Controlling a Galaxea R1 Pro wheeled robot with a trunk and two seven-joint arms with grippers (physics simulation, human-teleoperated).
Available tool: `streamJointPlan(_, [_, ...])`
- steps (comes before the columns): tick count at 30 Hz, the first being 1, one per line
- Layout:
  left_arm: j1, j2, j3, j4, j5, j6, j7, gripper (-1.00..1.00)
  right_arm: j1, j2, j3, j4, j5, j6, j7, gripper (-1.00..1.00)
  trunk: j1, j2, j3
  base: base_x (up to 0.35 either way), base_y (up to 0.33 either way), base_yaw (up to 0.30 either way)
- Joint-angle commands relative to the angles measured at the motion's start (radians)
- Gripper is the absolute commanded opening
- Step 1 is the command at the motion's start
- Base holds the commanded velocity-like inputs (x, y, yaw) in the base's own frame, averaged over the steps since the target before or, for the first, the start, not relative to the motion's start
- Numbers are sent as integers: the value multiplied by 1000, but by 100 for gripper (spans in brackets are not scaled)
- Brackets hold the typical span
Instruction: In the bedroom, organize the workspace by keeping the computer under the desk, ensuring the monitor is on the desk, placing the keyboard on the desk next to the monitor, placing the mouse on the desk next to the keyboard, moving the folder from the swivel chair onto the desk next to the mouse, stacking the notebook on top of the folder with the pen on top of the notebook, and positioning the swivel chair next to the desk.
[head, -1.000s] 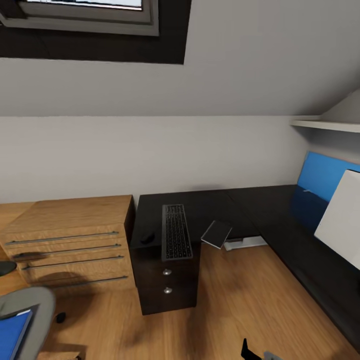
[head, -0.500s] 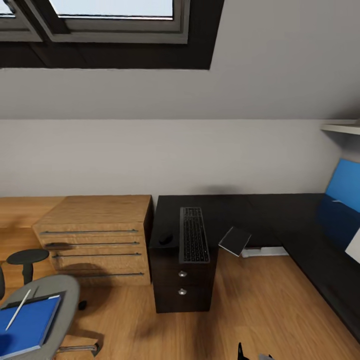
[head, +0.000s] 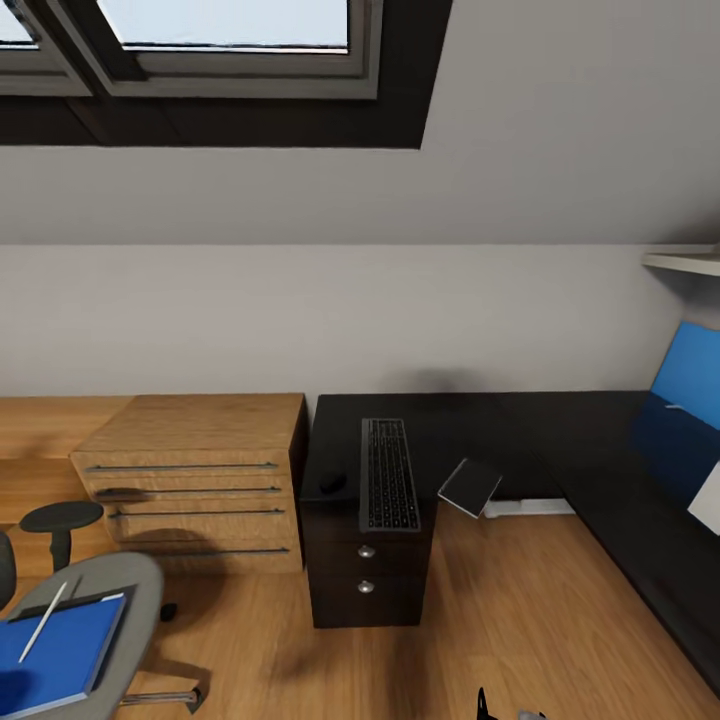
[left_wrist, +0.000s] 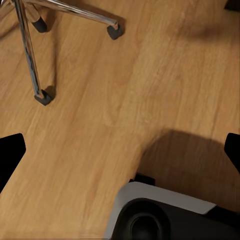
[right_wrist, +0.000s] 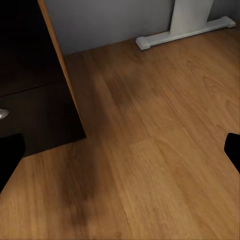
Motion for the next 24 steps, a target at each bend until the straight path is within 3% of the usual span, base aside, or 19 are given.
streamJointPlan(1, [0,-3,1,-2,2,-1,1,100,-1,1,8,2,3,-1,-10,100,-4,7,2,0,0,1])
streamJointPlan(16, [1,-14,1,17,0,0,1,100,-1,0,9,2,3,-1,-10,100,-61,112,49,0,0,0])
streamJointPlan(24, [1,-21,3,18,-79,-1,3,100,-1,1,9,2,3,-1,-10,100,-92,168,74,0,0,0])
